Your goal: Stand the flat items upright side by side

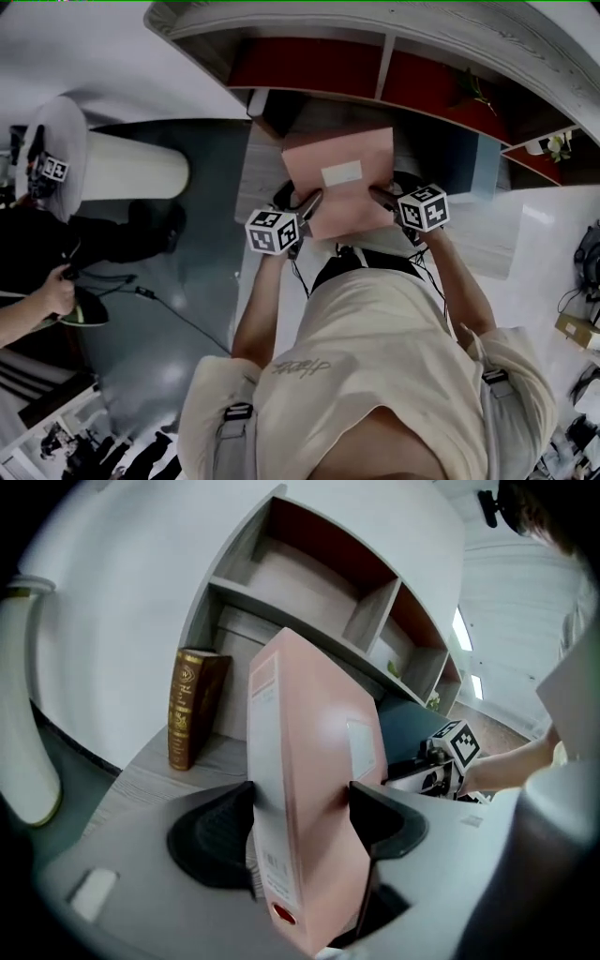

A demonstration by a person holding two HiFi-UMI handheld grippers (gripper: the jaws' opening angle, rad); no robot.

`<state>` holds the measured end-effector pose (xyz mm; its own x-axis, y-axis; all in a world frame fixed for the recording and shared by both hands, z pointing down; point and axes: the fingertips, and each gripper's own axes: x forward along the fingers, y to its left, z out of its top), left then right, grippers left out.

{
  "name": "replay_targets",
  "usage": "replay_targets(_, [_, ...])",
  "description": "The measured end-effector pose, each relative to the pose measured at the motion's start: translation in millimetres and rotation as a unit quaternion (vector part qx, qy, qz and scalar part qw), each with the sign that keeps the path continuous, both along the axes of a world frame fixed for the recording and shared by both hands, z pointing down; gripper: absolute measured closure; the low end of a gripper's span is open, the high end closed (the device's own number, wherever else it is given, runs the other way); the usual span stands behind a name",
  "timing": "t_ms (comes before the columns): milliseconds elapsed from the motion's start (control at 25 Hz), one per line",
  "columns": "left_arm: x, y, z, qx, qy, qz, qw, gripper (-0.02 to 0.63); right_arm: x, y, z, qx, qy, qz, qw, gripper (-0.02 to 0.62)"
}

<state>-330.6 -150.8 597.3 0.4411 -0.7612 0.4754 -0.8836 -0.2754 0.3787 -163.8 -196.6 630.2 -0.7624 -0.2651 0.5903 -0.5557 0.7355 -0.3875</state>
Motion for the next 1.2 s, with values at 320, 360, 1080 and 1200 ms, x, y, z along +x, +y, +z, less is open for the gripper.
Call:
replay_targets(320, [12.5, 19.1, -27.5, 0.063, -0.015, 0.018, 0.9977, 0.284, 11.7, 11.5, -21.4, 0.109, 0.067, -0.027, 0.991, 0.281])
replay_targets(360, [15.8, 21.3, -29.9, 0.070, -0.015, 0.023, 0.9971, 0.285, 14.6, 11.8, -21.3, 0.121, 0.076, -0.028, 0.989, 0.281])
replay_targets(1080, [43.7, 14.6, -38.5, 0.185, -0.042, 0.175, 0.9663, 0.130, 71.7, 50.0, -2.6, 0.141, 0.124, 0.033, 0.982, 0.284])
replay_targets(1200, [57.2, 16.5, -38.4, 0.185, -0.038, 0.239, 0.9525, 0.203, 83.8, 62.4, 4.7, 0.121, 0.122, 0.050, 0.984, 0.288])
